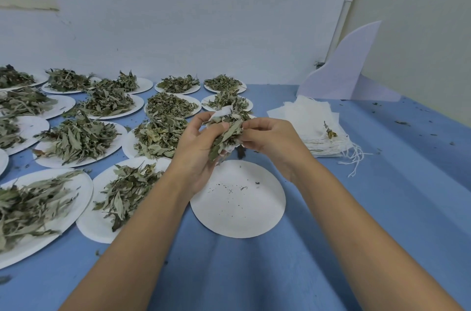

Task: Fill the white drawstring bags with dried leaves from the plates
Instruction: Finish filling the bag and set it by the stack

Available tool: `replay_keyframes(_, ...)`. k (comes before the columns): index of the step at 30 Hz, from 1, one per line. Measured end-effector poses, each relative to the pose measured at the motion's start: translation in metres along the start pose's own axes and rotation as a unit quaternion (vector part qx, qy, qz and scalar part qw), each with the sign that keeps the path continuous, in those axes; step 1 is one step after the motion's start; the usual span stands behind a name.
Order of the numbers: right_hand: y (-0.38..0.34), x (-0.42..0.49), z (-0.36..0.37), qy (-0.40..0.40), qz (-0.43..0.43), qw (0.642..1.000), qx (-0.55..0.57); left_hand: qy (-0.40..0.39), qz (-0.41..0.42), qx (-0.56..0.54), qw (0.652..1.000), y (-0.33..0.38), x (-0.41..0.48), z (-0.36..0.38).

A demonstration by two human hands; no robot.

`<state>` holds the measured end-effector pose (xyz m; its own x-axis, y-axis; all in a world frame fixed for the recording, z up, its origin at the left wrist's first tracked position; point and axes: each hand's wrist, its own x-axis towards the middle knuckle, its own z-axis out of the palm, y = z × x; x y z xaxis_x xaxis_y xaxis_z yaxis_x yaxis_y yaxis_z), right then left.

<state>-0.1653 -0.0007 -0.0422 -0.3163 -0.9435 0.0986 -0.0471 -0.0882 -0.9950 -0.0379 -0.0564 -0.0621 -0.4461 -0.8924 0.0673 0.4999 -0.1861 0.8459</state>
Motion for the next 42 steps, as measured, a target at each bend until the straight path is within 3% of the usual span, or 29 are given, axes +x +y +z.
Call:
replay_keyframes(6,0.002,0.001,0.004,0.037,-0.028,0.993,-0.113,0.044,0.041,0.102,0.993,-0.002,0.003,-0.002)
replay_keyframes(10,0.002,-0.003,0.015,0.105,-0.124,0.969,-0.189,0.092,0.084,0.146,0.982,-0.003,0.005,-0.002)
replay_keyframes(17,0.002,-0.013,0.027,0.072,-0.17,0.966,-0.18,0.144,0.16,0.254,0.943,-0.003,0.004,-0.001)
replay_keyframes(21,0.006,-0.011,0.026,0.071,-0.105,0.985,-0.116,0.162,0.192,0.309,0.917,-0.006,0.001,0.0)
replay_keyframes(23,0.006,-0.008,0.024,0.073,-0.035,0.997,-0.012,0.161,0.182,0.306,0.921,-0.006,0.002,-0.001)
replay_keyframes(25,0.006,-0.005,0.023,0.074,-0.02,0.996,0.044,0.154,0.172,0.301,0.925,-0.005,0.001,-0.002)
replay_keyframes(29,0.01,-0.007,0.024,0.1,-0.118,0.986,-0.057,0.135,0.151,0.275,0.94,-0.004,0.001,0.0)
replay_keyframes(32,0.01,-0.011,0.024,0.072,-0.162,0.982,-0.063,0.15,0.137,0.261,0.944,0.0,0.0,0.001)
replay_keyframes(38,0.012,-0.012,0.024,0.059,-0.181,0.976,-0.102,0.159,0.12,0.243,0.949,0.003,-0.003,0.004)
replay_keyframes(42,0.012,-0.008,0.02,0.083,-0.178,0.976,-0.097,0.13,0.047,0.128,0.982,0.007,-0.003,0.007)
